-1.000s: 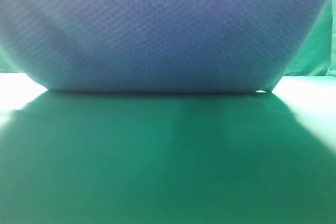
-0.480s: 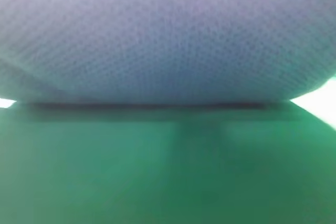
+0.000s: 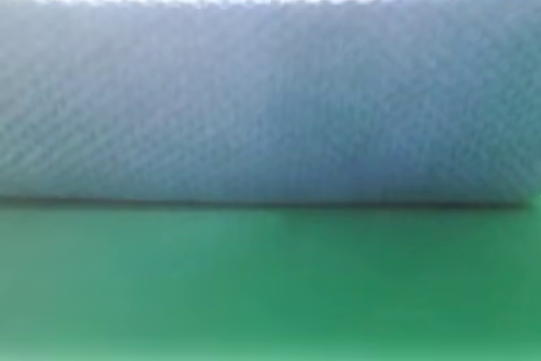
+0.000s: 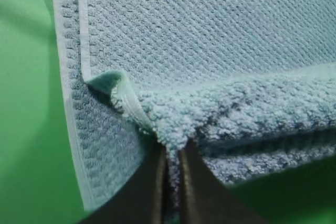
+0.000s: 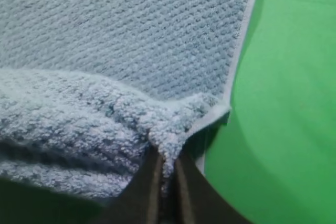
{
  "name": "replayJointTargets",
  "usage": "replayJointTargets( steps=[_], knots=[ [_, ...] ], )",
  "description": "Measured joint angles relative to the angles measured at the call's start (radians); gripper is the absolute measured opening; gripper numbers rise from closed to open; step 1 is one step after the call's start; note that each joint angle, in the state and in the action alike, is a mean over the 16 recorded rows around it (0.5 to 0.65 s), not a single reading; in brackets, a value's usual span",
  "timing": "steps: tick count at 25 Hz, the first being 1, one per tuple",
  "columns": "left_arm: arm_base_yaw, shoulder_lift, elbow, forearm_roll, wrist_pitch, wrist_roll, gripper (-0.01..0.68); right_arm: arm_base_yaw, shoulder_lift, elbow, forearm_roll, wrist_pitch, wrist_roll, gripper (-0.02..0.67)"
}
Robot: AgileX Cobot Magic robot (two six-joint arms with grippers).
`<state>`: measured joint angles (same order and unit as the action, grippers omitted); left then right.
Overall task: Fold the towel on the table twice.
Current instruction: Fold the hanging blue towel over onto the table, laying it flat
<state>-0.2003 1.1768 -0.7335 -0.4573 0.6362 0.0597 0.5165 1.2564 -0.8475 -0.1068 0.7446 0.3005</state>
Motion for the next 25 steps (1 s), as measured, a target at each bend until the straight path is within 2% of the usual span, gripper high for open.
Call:
replayJointTargets(
  steps=[14,21,25],
  knots=[
    [0.001,0.487,-0.363,0.135,-0.095,-0.005,0.000,-0.116,0.422,-0.285,-0.049,-0.165,-0.077,0.000],
    [0.003,0.615,-0.452,0.169,-0.132,-0.005,0.000,-0.138,0.558,-0.361,-0.066,-0.244,-0.095,0.000],
    [0.003,0.643,-0.469,0.181,-0.154,-0.005,0.028,-0.142,0.604,-0.379,-0.079,-0.275,-0.099,0.028]
  ],
)
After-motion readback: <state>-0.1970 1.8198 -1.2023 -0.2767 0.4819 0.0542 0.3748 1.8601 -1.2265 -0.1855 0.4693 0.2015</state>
